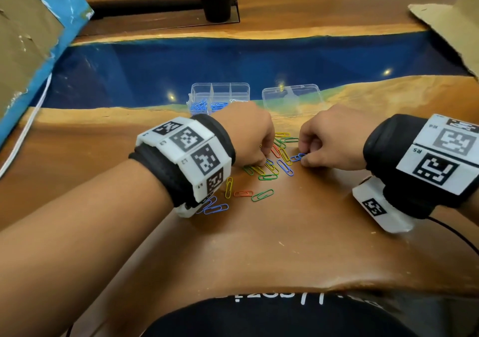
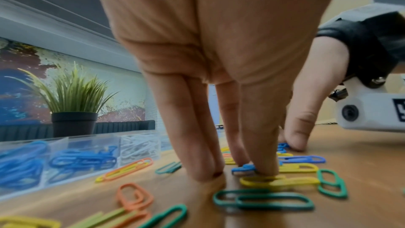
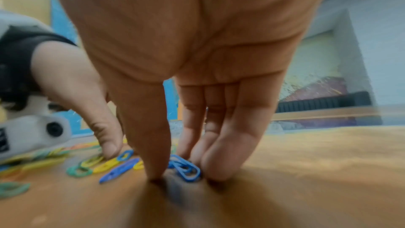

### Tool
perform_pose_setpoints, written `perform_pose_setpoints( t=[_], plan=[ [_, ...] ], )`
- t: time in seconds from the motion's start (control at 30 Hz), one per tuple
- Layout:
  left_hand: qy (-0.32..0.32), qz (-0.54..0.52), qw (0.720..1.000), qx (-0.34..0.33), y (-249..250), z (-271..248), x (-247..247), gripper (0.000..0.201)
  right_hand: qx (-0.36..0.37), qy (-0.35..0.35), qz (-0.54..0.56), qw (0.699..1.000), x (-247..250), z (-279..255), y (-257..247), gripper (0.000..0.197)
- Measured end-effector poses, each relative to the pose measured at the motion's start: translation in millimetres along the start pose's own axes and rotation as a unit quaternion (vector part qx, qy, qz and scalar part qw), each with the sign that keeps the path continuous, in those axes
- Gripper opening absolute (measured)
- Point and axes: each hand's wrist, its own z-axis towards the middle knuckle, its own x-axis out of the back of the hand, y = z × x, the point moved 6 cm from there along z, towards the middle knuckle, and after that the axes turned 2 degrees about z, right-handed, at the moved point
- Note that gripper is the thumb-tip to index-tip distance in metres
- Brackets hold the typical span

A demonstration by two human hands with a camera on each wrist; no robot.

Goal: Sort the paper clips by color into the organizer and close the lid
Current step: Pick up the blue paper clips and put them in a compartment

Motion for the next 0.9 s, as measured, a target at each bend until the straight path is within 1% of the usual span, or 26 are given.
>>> perform_pose_setpoints(
  t=[0.07,0.17,0.3,0.4,0.57,0.67,0.73,0.8,0.9],
  plan=[
    [0.009,0.008,1.0,-0.003,2.5,0.8,1.0,0.016,0.017,-0.003,-0.007,1.0,-2.2,-1.3,-5.6,0.006],
    [0.015,0.021,1.0,-0.009,6.7,0.2,3.1,0.012,0.031,-0.018,-0.003,0.999,-5.2,-2.9,-11.3,0.014],
    [0.007,0.05,0.999,-0.012,10.2,-0.6,2.4,0.005,0.018,-0.036,0.042,0.998,-2.9,-5.4,-8.0,0.016],
    [0.012,0.05,0.999,-0.009,8.5,-0.9,3.4,0.008,0.004,-0.012,0.076,0.997,3.5,-5.5,-1.9,0.011],
    [0.01,0.041,0.999,-0.011,6.8,-1.0,2.7,0.004,-0.012,-0.018,0.05,0.998,-4.8,-3.4,2.2,0.025],
    [0.016,0.026,1.0,-0.009,3.9,-0.1,-0.4,0.015,-0.014,-0.007,0.068,0.998,-3.0,-3.4,1.2,0.017],
    [0.021,0.013,1.0,0.001,2.1,0.4,-0.5,0.012,-0.005,-0.002,0.047,0.999,-4.6,-2.9,-0.3,0.006],
    [0.025,0.004,1.0,0.013,1.1,1.3,0.8,0.011,-0.002,-0.007,0.011,1.0,-8.4,-2.2,-1.7,0.005],
    [0.031,0.006,0.999,0.022,3.2,4.0,1.7,0.013,-0.006,-0.015,0.006,1.0,-12.1,-2.1,-3.0,0.005]
  ],
)
